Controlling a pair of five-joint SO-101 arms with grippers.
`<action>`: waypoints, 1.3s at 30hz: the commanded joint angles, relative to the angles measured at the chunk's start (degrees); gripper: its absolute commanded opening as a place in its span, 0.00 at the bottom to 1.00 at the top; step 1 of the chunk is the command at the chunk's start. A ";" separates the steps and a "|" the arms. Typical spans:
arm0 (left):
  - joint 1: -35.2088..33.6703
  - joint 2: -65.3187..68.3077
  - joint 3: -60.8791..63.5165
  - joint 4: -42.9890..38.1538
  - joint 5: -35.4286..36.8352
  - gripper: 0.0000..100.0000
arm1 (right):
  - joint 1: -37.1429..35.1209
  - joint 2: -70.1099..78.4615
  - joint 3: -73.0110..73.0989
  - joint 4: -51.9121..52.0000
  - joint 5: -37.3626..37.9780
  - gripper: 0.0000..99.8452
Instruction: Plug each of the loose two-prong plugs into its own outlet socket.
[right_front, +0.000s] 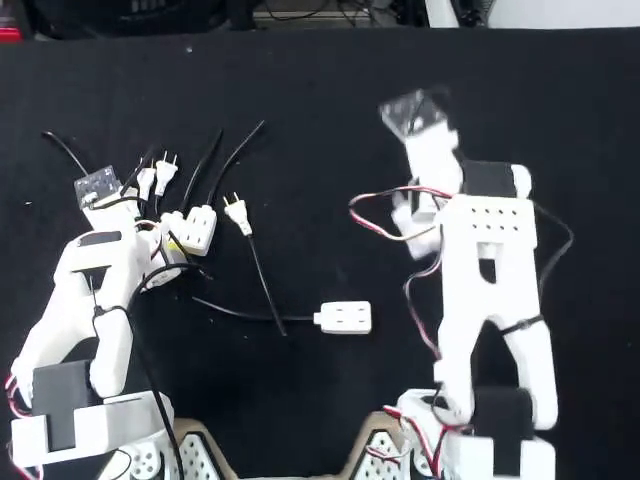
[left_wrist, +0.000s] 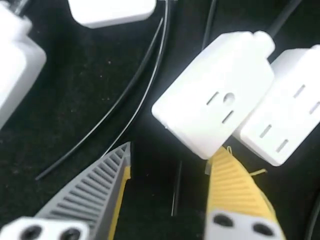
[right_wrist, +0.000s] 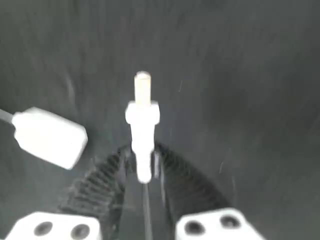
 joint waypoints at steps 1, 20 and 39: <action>-1.10 -0.62 -0.13 -0.88 0.53 0.25 | 6.15 0.31 11.74 -10.64 13.19 0.01; -0.92 -0.62 -0.13 -0.88 0.35 0.25 | 3.60 2.95 26.15 -28.04 12.57 0.05; -0.92 -0.62 -0.13 -0.88 0.26 0.25 | 1.76 7.78 25.63 -33.67 8.97 0.01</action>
